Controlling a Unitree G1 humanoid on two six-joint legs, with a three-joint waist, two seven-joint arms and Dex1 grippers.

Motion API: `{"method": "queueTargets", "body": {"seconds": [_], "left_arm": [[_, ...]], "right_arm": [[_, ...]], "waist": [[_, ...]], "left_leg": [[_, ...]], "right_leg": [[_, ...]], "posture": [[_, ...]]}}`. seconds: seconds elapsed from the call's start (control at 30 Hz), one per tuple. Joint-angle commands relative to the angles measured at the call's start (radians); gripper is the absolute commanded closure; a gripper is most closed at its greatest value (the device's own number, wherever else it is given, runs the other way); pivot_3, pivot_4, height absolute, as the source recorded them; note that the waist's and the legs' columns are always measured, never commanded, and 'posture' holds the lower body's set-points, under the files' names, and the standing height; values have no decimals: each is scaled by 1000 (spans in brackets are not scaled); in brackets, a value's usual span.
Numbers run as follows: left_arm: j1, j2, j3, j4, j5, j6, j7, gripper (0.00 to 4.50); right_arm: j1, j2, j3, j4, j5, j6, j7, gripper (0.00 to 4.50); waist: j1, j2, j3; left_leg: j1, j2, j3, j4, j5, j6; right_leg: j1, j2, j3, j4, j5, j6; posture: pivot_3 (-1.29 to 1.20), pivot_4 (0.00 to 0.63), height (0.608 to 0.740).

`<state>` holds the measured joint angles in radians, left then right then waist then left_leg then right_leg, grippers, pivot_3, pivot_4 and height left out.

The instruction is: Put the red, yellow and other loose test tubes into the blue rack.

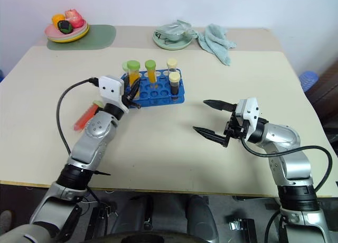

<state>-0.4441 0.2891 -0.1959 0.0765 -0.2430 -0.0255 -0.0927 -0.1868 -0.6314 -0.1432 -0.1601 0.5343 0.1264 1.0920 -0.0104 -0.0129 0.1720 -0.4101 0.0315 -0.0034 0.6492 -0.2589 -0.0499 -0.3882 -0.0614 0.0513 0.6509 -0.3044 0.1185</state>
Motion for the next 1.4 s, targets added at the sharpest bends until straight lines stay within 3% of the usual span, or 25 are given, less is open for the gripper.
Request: {"method": "queueTargets", "body": {"seconds": [0.03, 0.37, 0.77, 1.4], "left_arm": [[-37, -35, 35, 36, 14, -111, -84, 3759], [-152, -152, 95, 327, 113, -364, -105, 3759], [-199, -257, 116, 528, 148, -459, -140, 3759], [-126, -252, 138, 474, 157, -395, -192, 3759]], "right_arm": [[9, -10, -37, -57, 21, 4, -25, 0], [20, -1, -39, -83, 23, 7, -60, 0], [2, -1, -40, -74, 24, 4, -62, 0], [-15, -1, -36, -63, 26, 0, -60, 0]], "waist": [[0, 0, 0], [1, 0, 0], [1, 0, 0], [0, 0, -1]], "left_leg": [[0, 0, 0, 0, 0, 0], [0, 0, 0, 0, 0, 0], [0, 0, 0, 1, 0, 1], [1, 0, -1, 1, 0, 1]], "right_leg": [[0, 0, 0, 0, 0, 0], [0, 0, 0, 1, 0, 0], [0, 0, 0, 1, 0, 0], [1, 0, 0, 1, 0, 0]], "posture": [[0, 150, 740], [0, 150, 740], [0, 150, 740], [0, 150, 740]]}}
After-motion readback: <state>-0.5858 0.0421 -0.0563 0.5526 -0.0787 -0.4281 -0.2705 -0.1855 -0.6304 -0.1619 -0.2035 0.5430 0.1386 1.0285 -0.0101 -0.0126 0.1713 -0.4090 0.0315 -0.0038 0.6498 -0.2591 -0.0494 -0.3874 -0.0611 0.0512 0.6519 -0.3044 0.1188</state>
